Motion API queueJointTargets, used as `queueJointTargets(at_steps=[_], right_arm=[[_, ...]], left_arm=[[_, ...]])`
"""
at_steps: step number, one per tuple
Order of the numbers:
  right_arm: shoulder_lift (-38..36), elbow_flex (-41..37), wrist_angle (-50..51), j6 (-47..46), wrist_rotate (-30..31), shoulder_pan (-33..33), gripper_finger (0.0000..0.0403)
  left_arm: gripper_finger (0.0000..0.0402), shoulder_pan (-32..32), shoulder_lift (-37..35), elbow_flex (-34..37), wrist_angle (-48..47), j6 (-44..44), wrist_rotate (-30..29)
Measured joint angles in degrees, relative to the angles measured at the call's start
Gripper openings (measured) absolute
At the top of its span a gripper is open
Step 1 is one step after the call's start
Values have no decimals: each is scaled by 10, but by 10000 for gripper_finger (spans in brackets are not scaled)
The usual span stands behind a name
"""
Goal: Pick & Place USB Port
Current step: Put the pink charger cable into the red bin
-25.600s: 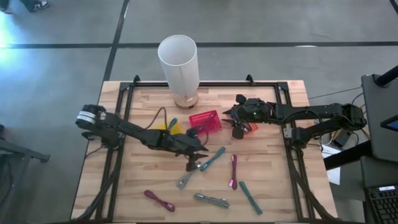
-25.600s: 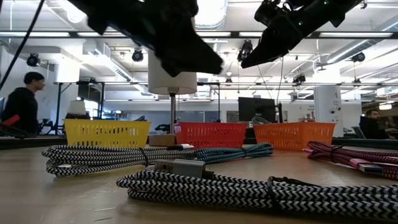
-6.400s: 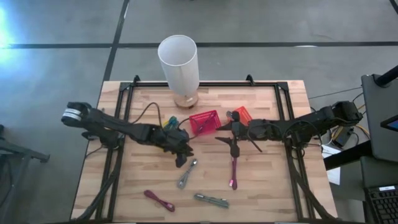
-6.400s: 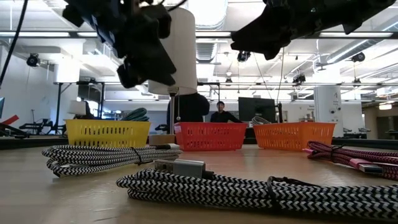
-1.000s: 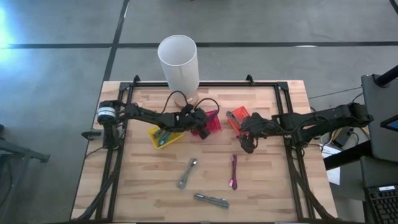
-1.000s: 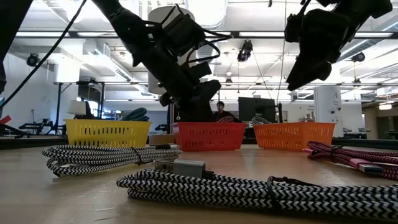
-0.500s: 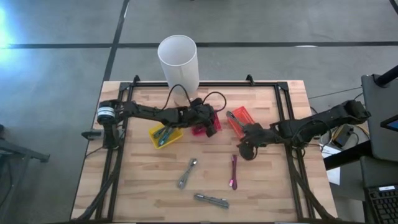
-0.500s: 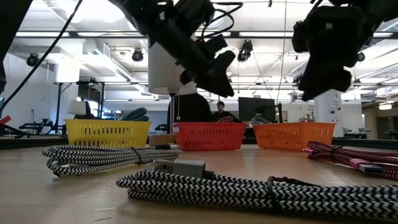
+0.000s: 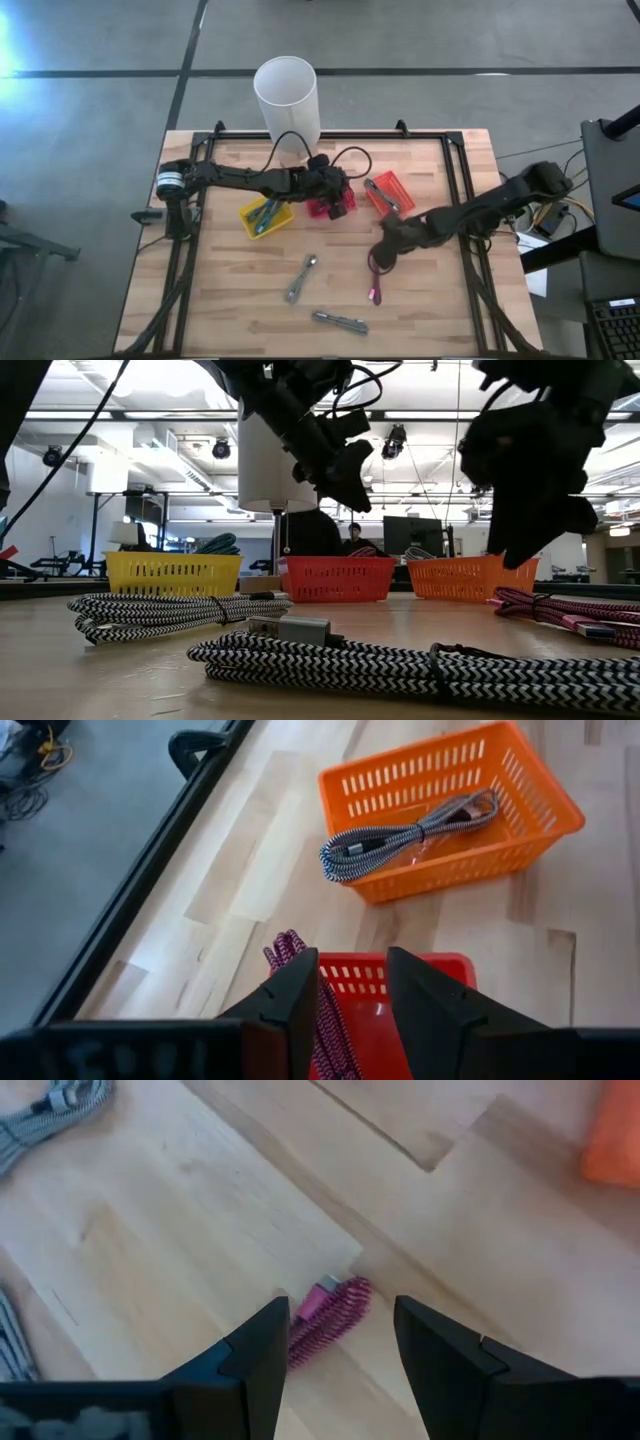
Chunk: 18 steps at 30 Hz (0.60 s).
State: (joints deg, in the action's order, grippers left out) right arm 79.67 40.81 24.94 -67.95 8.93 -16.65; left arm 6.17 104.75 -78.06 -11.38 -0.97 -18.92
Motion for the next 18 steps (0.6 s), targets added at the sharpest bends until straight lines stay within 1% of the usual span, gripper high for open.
queueJointTargets(at_steps=[3, 6, 12, 18], right_arm=[[31, 10, 2, -35, -7, 0, 178], [61, 20, 2, -53, -32, 0, 178], [115, 38, 1, -60, -61, 0, 178], [142, 62, 14, -53, -63, 0, 178]], left_arm=[[126, 0, 0, 0, -1, -9, 0], [126, 0, 0, 0, -3, -10, 0], [126, 0, 0, 0, -3, -11, 0], [126, 0, 0, 0, 1, -29, 0]])
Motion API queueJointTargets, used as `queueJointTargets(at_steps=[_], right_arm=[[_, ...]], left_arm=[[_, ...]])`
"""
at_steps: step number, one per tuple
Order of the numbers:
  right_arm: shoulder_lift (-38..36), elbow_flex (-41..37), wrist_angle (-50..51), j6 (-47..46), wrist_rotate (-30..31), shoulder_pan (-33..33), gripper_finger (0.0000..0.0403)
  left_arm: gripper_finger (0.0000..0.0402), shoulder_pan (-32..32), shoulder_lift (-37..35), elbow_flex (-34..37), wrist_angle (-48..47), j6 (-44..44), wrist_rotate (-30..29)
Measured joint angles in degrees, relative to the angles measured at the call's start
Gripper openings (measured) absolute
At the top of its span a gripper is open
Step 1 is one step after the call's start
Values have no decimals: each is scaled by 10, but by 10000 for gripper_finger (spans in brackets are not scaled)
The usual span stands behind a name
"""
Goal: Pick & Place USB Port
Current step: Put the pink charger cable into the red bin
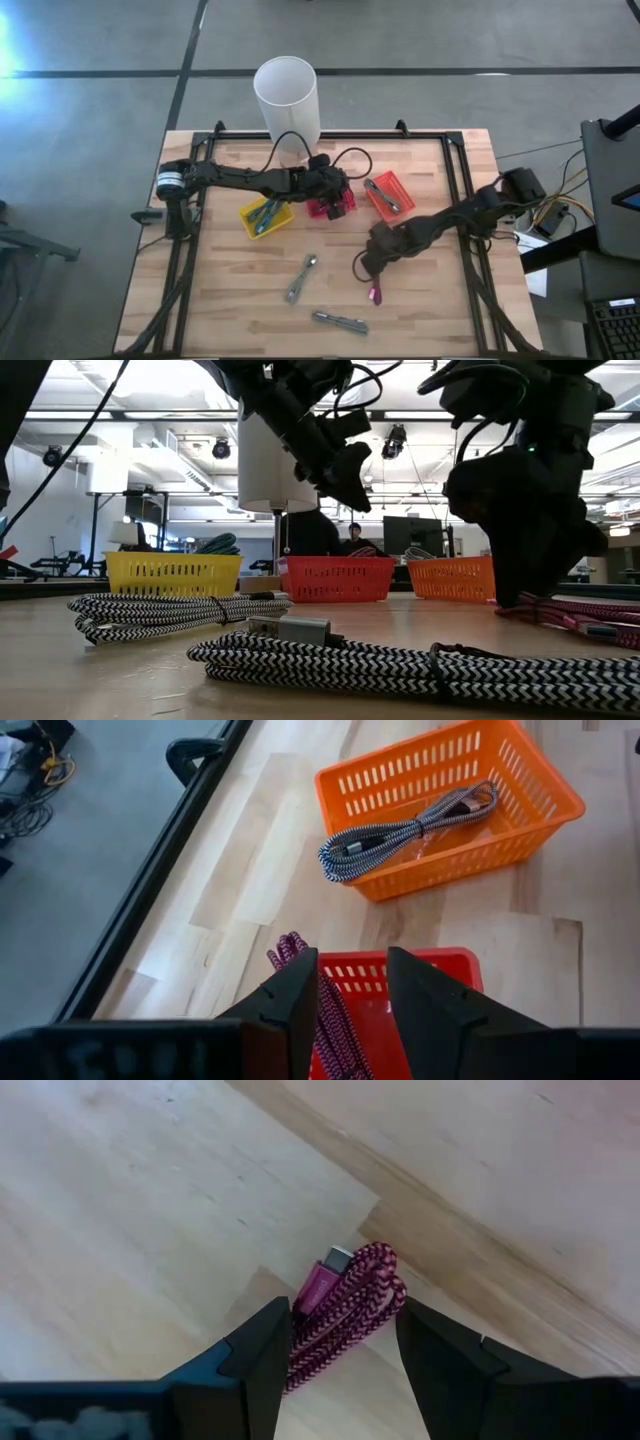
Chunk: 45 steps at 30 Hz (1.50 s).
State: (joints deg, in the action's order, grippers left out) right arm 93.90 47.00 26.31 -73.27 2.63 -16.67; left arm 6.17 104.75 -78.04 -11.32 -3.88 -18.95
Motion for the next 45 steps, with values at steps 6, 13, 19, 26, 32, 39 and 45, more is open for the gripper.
queueJointTargets(at_steps=[6, 13, 19, 26, 32, 39, 45], right_arm=[[11, 17, -23, 15, 5, 0, 178], [16, 16, -15, 19, 8, 0, 153], [16, 16, -15, 60, 8, 1, 96], [11, 17, -14, 90, 8, 4, 32], [-10, 46, -12, 161, 32, 11, 14], [-78, 88, 6, 291, 169, -1, 15], [-161, 72, 19, 346, 261, -19, 14]], left_arm=[[126, 0, 0, 0, 13, -26, 0], [126, 0, 0, 0, 15, -33, -2], [126, 0, 0, 0, 15, -33, -2], [126, 0, 0, 0, 14, -22, -2], [126, -4, 0, 0, 14, -15, -2], [123, -21, -11, -5, -27, -4, -1], [115, -48, -73, -4, -53, 19, 3]])
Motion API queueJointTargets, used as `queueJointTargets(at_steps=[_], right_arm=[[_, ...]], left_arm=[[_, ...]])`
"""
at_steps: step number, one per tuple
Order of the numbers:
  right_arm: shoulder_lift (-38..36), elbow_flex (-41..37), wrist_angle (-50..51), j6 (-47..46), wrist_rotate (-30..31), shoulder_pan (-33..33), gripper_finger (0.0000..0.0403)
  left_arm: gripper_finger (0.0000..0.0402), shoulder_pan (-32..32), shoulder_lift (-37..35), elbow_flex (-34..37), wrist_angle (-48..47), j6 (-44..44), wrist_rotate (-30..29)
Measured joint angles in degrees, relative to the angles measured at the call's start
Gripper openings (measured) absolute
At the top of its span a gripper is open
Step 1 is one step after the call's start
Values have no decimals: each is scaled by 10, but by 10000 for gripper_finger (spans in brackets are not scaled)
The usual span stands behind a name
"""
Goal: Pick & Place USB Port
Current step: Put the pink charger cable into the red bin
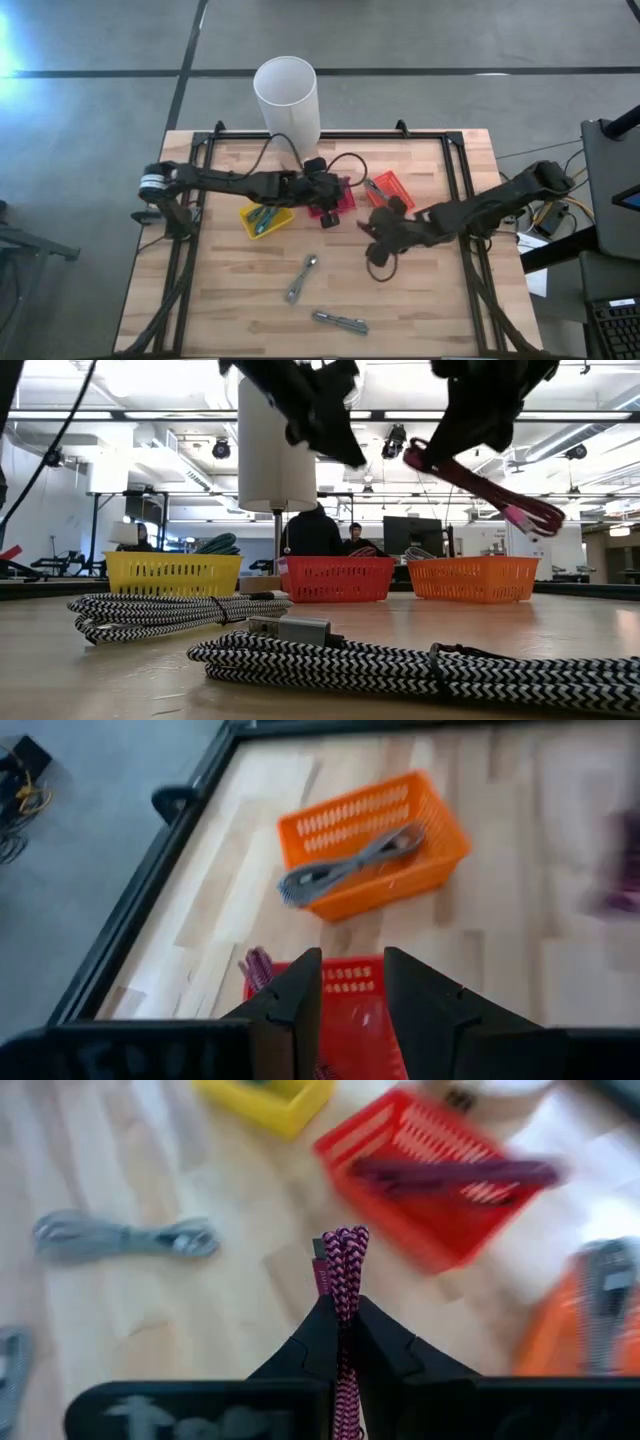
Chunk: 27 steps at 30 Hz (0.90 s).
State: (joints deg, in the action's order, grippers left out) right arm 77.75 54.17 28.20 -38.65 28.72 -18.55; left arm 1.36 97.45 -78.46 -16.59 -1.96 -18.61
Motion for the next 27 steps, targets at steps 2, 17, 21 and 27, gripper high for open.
queueJointTargets(at_steps=[2, 17, 21, 27], right_arm=[[-29, -14, 0, 14, 34, -3, 14], [-196, -116, -147, 201, 90, -3, 13], [-206, -136, -237, 275, 90, -2, 13], [-196, -143, -315, 349, 89, 8, 13]], left_arm=[[114, -11, -20, 0, 0, 6, 0], [115, -67, -63, 155, 220, 29, 47], [115, -67, -60, 240, 445, 55, 90], [115, -67, -60, 321, 593, 100, 90]])
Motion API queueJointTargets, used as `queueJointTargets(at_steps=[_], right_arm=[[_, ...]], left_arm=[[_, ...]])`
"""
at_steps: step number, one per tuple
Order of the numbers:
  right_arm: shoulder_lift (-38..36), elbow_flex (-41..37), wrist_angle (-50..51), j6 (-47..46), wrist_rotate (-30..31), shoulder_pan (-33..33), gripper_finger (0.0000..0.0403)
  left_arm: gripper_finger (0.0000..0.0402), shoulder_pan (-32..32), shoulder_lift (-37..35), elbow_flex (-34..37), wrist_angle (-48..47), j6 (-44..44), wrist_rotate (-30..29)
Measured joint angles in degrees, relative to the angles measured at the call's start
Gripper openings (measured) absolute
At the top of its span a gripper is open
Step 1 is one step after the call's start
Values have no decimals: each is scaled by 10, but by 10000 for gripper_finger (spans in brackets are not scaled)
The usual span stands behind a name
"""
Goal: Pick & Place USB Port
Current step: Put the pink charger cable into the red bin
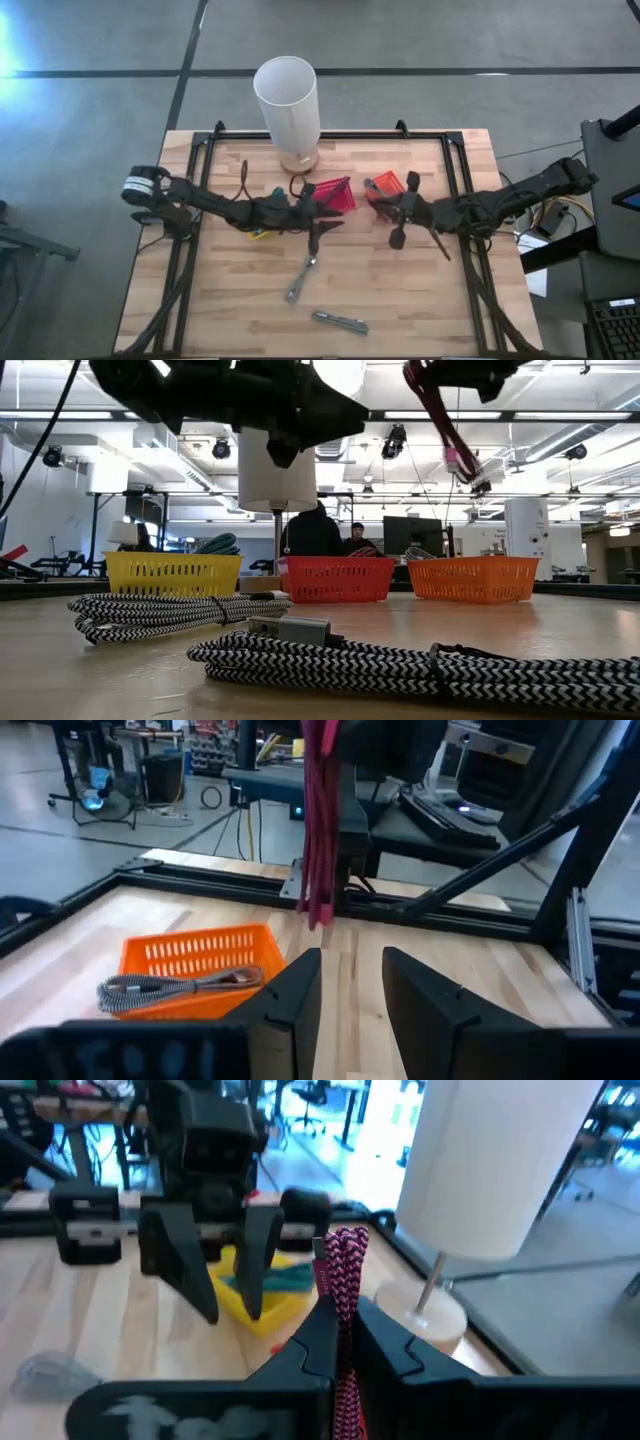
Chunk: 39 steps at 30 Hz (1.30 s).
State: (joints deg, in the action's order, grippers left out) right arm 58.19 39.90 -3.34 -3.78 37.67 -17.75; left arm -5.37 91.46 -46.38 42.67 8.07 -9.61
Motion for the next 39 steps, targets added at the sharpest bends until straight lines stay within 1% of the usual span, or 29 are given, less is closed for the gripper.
queueJointTargets(at_steps=[3, 5, 7, 11, 12, 14, 18, 26, 33, 39], right_arm=[[15, 0, -44, 22, -3, 9, 13], [29, 0, -74, 32, -17, 16, 13], [43, 0, -101, 44, -61, 28, 13], [69, 3, -165, 73, -191, 54, 13], [74, 7, -170, 77, -216, 61, 13], [81, 12, -170, 79, -244, 72, 13], [92, 18, -169, 85, -270, 92, 13], [110, 30, -174, 87, -318, 110, 13], [122, 39, -171, 88, -323, 109, 13], [125, 39, -171, 87, -323, 109, 13]], left_arm=[[115, 0, 0, 9, 3, 20, 0], [115, 0, 0, 8, -1, 24, 0], [115, 0, 0, 4, 2, 18, 0], [114, 0, 0, 2, -2, -3, 0], [114, 0, 0, 1, -2, -5, 0], [114, 0, 0, 1, 0, -5, -1], [117, 0, 0, 2, 2, -4, -1], [117, 1, 0, -5, 4, -18, -1], [117, 1, 1, -26, 0, -34, -1], [117, 1, 25, -34, 1, -32, 0]])
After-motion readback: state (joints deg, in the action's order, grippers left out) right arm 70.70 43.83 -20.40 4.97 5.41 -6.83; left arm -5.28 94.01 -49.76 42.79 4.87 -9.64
